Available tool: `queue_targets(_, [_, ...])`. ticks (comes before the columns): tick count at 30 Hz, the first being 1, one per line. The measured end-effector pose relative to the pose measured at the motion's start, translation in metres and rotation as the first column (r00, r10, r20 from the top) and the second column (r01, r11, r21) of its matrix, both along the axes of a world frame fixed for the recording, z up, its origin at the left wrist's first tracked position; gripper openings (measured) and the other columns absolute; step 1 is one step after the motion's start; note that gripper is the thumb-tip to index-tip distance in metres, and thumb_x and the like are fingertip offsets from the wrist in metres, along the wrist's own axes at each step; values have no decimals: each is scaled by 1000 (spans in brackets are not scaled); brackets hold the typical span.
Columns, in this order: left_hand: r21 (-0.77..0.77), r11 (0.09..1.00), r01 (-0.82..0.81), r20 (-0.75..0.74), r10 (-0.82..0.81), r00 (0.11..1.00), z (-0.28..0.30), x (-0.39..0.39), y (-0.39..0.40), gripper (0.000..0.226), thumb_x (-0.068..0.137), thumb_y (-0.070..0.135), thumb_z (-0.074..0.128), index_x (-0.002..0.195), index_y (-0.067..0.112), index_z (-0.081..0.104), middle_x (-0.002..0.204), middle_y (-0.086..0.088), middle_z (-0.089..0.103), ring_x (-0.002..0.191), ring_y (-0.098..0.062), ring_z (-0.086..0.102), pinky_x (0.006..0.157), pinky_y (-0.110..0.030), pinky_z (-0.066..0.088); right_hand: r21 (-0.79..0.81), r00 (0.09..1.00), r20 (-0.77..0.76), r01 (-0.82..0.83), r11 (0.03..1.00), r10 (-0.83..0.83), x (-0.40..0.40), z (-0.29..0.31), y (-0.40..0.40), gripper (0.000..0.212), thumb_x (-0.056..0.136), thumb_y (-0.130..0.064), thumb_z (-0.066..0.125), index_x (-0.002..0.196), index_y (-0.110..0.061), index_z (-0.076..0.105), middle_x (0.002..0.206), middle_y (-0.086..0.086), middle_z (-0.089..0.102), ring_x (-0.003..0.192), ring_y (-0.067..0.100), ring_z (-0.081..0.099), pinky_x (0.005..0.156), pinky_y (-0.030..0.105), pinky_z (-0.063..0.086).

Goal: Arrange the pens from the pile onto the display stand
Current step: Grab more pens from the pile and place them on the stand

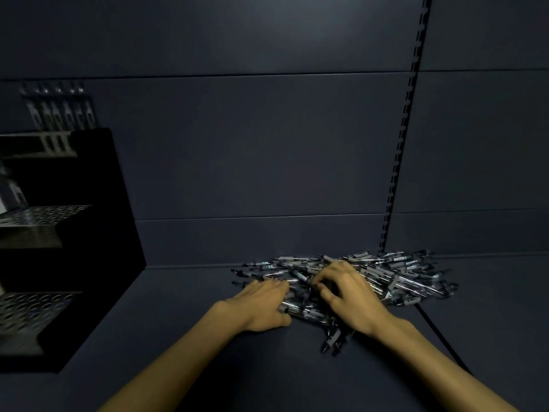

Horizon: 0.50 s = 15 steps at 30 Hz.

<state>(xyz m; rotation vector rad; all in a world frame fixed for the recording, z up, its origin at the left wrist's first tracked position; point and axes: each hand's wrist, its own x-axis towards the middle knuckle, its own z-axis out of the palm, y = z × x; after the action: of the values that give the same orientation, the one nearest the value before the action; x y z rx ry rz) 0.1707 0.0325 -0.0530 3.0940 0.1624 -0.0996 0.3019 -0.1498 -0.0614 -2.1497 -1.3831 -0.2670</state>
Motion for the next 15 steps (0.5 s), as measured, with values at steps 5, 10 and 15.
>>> queue_targets(5, [27,1000,9,-2,-8,1000,1,2,0,35,92,40,55,116,14,50,121,-6,56,110,-26,54,89,-41,43,-14,998,63,-18,1000,19,0,-6,-1,21,99,-25,54,113,-27,70,114,-12,62,113,10,46,99,29,41])
queue_targets(10, [103,994,17,87,-26,996,5,-9,5,31,94,33,52,119,16,44,100,-5,58,95,-29,58,79,-39,43,-36,995,95,-19,999,22,3,-7,-1,22,99,-29,53,116,-29,68,117,-13,62,117,9,42,101,31,41])
queue_targets(15, [137,990,-35,168,11,986,4,-27,22,37,91,28,51,126,21,43,97,-5,63,92,-30,61,73,-38,41,-48,991,129,-28,998,34,4,-8,0,24,99,-32,53,118,-30,67,119,-15,61,119,10,41,101,31,41])
